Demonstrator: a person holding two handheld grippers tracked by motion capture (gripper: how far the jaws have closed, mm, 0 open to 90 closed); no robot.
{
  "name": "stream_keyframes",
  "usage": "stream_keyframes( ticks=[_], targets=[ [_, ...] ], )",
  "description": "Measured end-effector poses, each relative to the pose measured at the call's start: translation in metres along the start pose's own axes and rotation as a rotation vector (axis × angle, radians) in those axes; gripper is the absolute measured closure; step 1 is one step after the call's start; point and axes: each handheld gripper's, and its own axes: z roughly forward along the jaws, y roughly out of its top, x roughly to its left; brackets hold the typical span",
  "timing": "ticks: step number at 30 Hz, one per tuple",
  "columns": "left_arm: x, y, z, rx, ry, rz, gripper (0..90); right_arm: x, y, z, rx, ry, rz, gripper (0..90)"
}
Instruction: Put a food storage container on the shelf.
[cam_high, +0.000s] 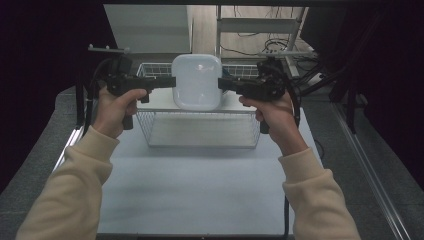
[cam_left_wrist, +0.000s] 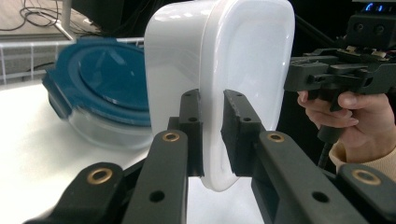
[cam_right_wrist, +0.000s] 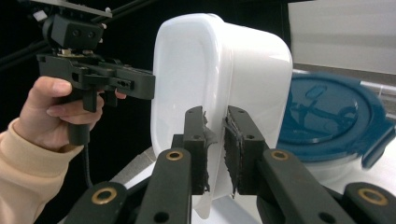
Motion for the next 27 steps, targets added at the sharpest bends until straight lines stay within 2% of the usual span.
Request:
stream_keyframes(
  ticks=[2, 6, 11, 18, 27],
  targets=[
    [0.002, 0.004, 0.001, 0.000, 0.000, -0.002, 79.0, -0.002, 0.004, 0.002, -0.001, -0.001, 0.002, 78.6],
    [0.012, 0.023, 0.006, 0.002, -0.011, -0.038, 79.0, -0.012, 0.021, 0.007, 0.000, 0.003, 0.019, 78.6],
    [0.016, 0.032, 0.013, 0.012, -0.006, -0.063, 78.9, -0.022, 0.030, 0.010, 0.004, -0.002, 0.046, 78.6],
    [0.020, 0.034, 0.023, 0.021, -0.004, -0.085, 78.9, -0.033, 0.030, 0.010, 0.007, -0.003, 0.070, 78.6],
    [0.035, 0.039, 0.039, 0.053, 0.019, -0.145, 78.7, -0.053, 0.029, 0.021, 0.032, -0.024, 0.149, 78.3]
  ],
)
